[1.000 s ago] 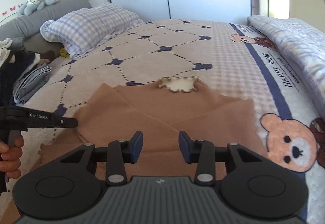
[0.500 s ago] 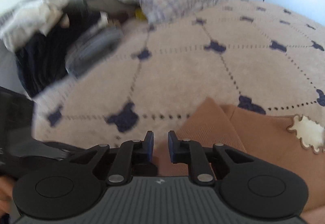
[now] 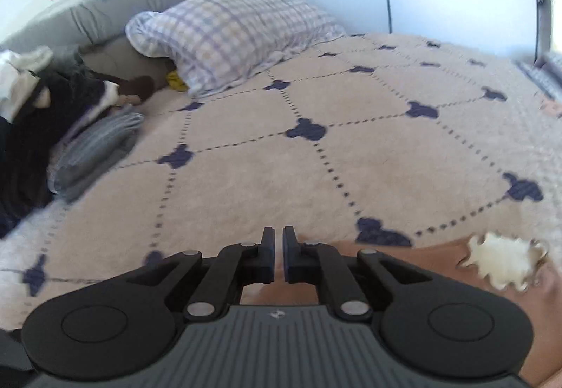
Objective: Fold clothes
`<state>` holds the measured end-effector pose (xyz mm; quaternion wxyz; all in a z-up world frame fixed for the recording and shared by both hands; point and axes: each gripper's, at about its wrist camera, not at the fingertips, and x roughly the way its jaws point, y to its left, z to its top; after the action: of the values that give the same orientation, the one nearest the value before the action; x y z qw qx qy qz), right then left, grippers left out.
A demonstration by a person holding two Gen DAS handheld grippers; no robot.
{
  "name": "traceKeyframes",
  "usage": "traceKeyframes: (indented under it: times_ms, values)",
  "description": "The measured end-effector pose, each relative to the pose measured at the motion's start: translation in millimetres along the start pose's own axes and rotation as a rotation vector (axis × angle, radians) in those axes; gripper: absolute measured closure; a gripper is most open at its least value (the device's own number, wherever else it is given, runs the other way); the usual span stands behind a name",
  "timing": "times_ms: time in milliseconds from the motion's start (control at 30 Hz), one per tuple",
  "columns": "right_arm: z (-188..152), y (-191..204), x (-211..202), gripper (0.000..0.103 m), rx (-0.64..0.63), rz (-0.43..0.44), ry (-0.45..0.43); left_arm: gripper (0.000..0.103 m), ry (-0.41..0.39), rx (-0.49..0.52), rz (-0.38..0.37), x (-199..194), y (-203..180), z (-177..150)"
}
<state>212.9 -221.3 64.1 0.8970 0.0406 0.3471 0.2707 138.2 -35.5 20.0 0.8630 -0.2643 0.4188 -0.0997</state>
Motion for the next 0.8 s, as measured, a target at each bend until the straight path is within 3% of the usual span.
traceKeyframes:
  times_ms: [67, 100, 167, 233, 300, 367, 433, 467, 533, 600, 667, 700, 800]
  values:
    - [-18, 0, 14, 0.099, -0.045, -0.061, 0.118, 0.1, -0.001, -0.028, -0.014, -1, 6, 2]
    - [-28, 0, 20, 0.1, -0.085, -0.079, 0.128, 0.1, 0.001, -0.048, -0.026, -2, 9, 1]
    - [-33, -7, 14, 0.102, -0.05, -0.063, 0.075, 0.1, 0.003, -0.067, -0.041, -4, 13, 1]
    - [-29, -5, -5, 0.103, -0.007, -0.162, 0.001, 0.1, -0.007, -0.106, -0.062, -8, 18, 3]
    - [-34, 1, -31, 0.093, -0.014, -0.181, -0.027, 0.096, -0.044, -0.165, -0.107, -19, 24, 7]
    - [-44, 4, -58, 0.088, -0.001, -0.169, -0.022, 0.092, -0.11, -0.175, -0.219, -31, 24, 11]
    - [-63, -1, -89, 0.079, 0.076, -0.192, 0.011, 0.079, -0.145, -0.172, -0.312, -40, 17, 9]
    - [-74, -4, -104, 0.077, 0.117, -0.211, 0.025, 0.077, -0.141, -0.159, -0.322, -40, 12, 8]
    - [-92, -13, -136, 0.077, 0.218, -0.248, 0.018, 0.077, -0.099, -0.088, -0.27, -29, -5, 3]
    - [-111, -22, -162, 0.068, 0.295, -0.294, -0.007, 0.077, -0.052, 0.003, -0.184, -15, -22, -5]
    - [-132, -33, -179, 0.058, 0.348, -0.342, -0.022, 0.077, 0.011, 0.08, -0.052, 1, -36, -14]
    - [-144, -42, -178, 0.056, 0.354, -0.366, -0.011, 0.082, 0.015, 0.113, -0.005, 7, -40, -17]
    - [-176, -67, -175, 0.065, 0.408, -0.37, -0.037, 0.082, 0.001, 0.151, 0.025, 5, -45, -18]
